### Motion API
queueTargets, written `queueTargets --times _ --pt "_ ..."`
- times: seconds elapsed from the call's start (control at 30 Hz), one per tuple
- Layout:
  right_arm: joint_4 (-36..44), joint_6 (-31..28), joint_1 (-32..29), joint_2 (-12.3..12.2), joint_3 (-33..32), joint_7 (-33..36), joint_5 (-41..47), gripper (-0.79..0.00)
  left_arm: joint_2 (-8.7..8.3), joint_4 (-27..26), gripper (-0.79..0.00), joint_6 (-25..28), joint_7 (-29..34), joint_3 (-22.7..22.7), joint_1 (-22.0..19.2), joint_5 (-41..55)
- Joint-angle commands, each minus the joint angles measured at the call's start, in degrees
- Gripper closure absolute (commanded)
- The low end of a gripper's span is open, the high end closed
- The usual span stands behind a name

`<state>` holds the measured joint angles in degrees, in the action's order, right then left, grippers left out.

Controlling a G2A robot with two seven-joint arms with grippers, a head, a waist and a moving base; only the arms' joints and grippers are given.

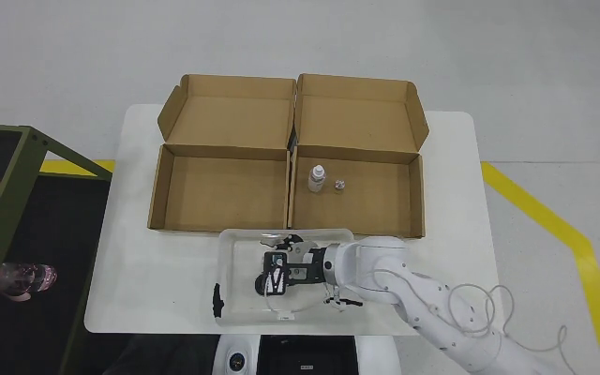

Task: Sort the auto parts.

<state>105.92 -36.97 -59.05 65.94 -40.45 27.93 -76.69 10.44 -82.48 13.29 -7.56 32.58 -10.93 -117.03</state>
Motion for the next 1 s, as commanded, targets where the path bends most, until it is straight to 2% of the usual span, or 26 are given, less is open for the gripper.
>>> queueTargets --times 0.0,0.97 --pt "-0.7 0.2 0.1 0.2 0.2 0.0 -0.1 -0.363 0.0 0.0 -0.785 0.0 0.0 0.0 0.0 0.0" --pt "-6.7 0.2 1.3 2.3 2.8 -0.6 -0.7 -0.36 0.0 0.0 -0.785 0.0 0.0 0.0 0.0 0.0"
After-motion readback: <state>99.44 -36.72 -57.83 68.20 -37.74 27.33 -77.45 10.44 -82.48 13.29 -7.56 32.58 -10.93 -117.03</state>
